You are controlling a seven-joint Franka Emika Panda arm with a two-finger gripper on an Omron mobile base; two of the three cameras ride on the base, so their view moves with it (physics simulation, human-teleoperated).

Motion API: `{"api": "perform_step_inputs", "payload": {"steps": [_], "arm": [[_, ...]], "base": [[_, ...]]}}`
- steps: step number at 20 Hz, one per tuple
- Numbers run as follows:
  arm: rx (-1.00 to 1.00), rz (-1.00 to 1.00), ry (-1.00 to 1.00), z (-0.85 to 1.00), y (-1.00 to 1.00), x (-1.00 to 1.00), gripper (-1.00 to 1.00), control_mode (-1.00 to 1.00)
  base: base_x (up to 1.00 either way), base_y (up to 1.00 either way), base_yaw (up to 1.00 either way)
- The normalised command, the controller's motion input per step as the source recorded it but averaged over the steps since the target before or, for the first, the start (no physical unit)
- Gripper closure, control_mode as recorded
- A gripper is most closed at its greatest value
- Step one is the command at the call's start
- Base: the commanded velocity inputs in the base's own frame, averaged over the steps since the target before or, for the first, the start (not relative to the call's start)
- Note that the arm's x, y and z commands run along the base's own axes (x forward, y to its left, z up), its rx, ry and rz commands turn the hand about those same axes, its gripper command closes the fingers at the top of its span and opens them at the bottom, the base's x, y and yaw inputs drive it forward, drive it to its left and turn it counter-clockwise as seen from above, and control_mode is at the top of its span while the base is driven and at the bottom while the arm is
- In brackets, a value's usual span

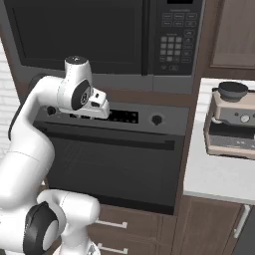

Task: Navigate to the sink.

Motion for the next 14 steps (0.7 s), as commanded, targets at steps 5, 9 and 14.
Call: {"api": "perform_step_inputs", "payload": {"steps": [5, 9, 14], "arm": [[0.0, 0.0, 0.0, 0.0, 0.0, 0.0, -1.0, 1.0], [0.0, 0.0, 0.0, 0.0, 0.0, 0.0, -1.0, 1.0], [0.0, 0.0, 0.0, 0.0, 0.0, 0.0, -1.0, 1.0]], "base": [[0.0, 0.0, 0.0], [0.0, 0.0, 0.0], [-0.27, 0.0, 0.0]]}}
